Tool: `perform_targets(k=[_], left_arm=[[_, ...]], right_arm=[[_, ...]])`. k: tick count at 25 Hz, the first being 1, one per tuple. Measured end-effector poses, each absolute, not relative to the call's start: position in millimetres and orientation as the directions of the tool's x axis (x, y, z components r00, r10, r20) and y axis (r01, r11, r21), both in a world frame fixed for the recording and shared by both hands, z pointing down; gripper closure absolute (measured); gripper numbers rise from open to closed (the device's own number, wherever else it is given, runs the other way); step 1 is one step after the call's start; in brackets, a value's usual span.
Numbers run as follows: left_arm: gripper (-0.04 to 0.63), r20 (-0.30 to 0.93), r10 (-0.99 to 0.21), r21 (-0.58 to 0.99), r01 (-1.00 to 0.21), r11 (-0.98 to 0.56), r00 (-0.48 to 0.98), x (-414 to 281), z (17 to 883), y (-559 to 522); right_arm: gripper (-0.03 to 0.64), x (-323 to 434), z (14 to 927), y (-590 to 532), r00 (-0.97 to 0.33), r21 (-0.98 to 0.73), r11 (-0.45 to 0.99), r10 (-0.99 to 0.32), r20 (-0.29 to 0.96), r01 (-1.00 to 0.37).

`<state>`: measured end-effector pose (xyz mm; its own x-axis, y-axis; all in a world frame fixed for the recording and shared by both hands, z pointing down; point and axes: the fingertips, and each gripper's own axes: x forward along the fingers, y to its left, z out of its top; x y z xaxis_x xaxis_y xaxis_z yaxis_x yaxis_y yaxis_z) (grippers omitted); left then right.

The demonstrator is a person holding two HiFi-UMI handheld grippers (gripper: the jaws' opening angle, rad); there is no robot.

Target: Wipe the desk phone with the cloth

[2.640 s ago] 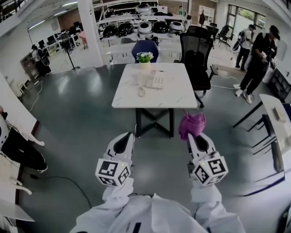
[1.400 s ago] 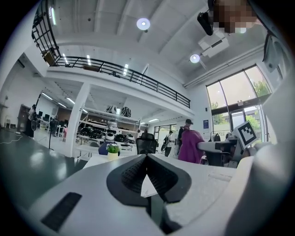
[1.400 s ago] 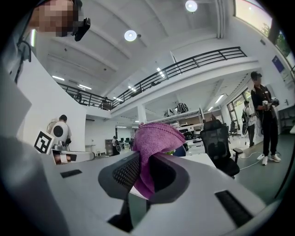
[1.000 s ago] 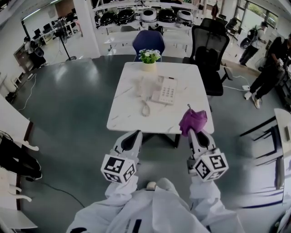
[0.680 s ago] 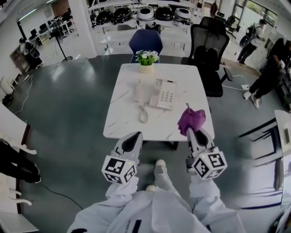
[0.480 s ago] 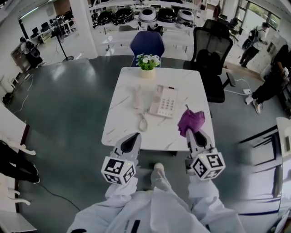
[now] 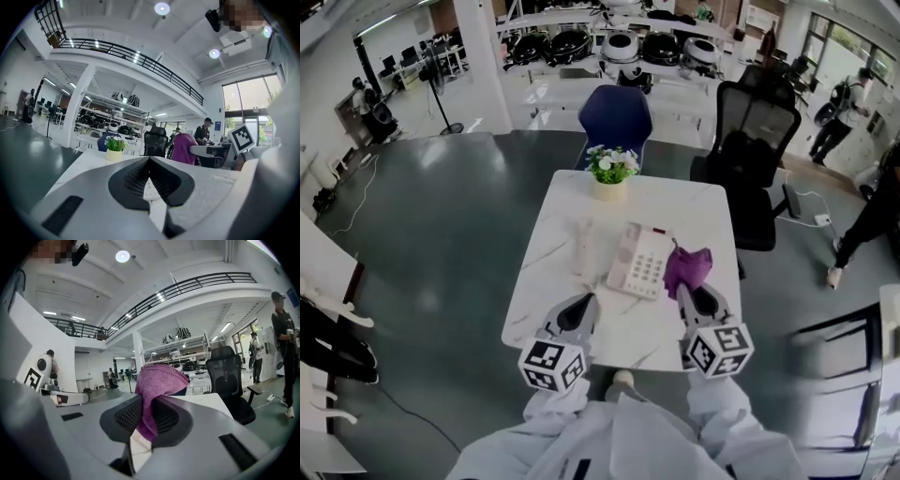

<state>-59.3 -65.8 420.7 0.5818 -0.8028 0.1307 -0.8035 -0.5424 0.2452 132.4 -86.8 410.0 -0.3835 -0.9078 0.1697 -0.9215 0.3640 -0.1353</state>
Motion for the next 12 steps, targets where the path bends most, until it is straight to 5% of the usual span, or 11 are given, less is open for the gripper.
perform_targets(k=[12], left_arm=[[0.597, 0.245, -0.794, 0.287, -0.824, -0.489, 0.556, -36, 464, -141]], right_arm=[[0.577, 134, 438, -187, -0.438, -0.037, 0.444, -0.864, 0.25, -0.895]])
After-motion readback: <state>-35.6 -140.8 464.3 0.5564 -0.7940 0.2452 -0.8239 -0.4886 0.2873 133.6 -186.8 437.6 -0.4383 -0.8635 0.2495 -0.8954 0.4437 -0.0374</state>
